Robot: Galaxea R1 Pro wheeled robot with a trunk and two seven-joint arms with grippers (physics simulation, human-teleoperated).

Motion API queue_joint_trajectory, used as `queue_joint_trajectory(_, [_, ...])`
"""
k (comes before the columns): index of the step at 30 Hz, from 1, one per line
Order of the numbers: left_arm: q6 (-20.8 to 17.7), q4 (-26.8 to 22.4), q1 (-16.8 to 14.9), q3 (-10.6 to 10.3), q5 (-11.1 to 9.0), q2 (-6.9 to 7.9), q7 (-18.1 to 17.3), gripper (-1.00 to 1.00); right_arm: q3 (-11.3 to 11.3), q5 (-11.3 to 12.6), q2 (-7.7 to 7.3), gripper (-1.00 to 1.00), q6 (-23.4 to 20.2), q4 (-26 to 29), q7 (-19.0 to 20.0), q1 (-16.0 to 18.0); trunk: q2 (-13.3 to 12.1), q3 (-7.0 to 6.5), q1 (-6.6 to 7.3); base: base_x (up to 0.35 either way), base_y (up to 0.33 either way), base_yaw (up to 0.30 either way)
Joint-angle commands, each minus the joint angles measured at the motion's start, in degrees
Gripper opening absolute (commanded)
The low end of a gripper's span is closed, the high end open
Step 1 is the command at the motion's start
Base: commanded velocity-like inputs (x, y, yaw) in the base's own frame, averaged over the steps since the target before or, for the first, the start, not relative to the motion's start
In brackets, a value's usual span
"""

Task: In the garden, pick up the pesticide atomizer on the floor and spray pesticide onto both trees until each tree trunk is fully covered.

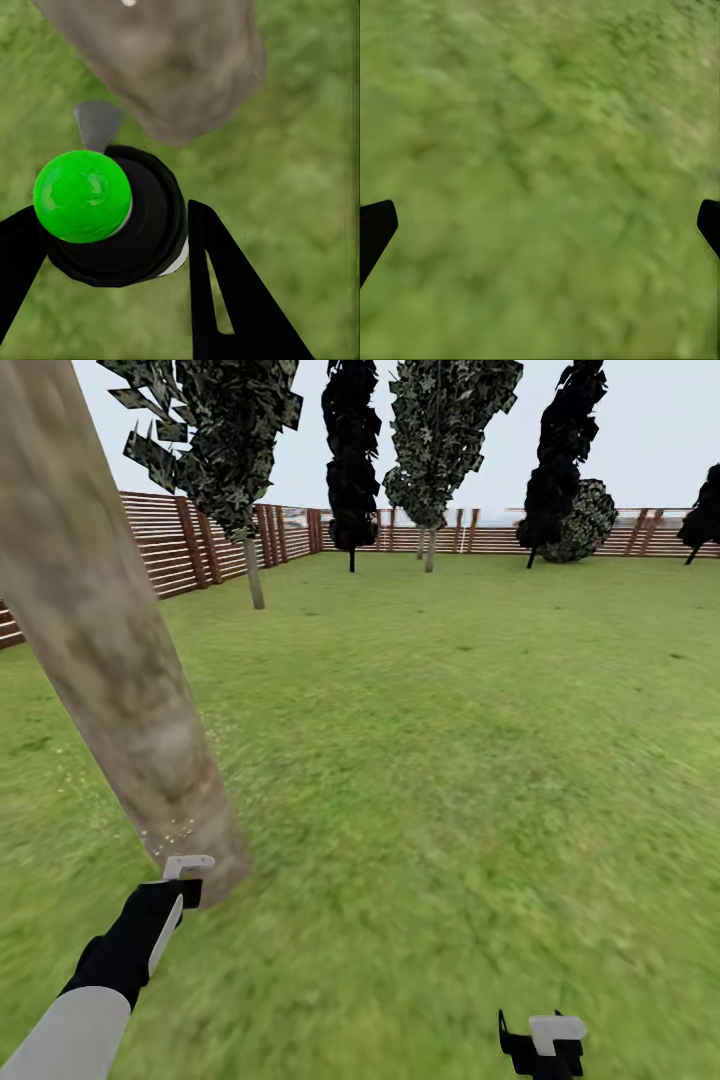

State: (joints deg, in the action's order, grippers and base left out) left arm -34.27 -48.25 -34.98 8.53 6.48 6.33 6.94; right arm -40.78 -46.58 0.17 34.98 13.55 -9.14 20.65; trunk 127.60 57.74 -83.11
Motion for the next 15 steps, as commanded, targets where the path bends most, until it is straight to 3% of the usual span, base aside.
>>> queue_joint_trajectory(1, [0.0,0.0,0.0,0.0,0.0,0.00,0.0,-1.00,0.0,0.0,0.00,1.00,0.0,0.0,0.0,0.0,0.0,0.00,0.00,0.139,-0.242,0.000])
queue_joint_trajectory(4, [0.0,0.0,0.0,0.0,0.0,-0.05,0.0,-1.00,0.0,0.0,0.01,1.00,0.0,0.0,0.0,0.0,0.0,0.00,0.00,0.072,-0.261,0.062])
queue_joint_trajectory(10, [0.0,0.0,0.0,0.0,0.0,-0.08,0.0,-1.00,0.0,0.0,0.01,1.00,0.0,0.0,0.0,0.0,0.0,0.00,0.00,0.003,-0.269,0.230])
queue_joint_trajectory(15, [0.0,0.0,0.0,0.0,-0.1,-0.08,0.0,-1.00,0.0,0.0,0.01,1.00,0.0,0.0,0.0,0.0,0.0,0.00,0.00,0.000,-0.270,0.012])
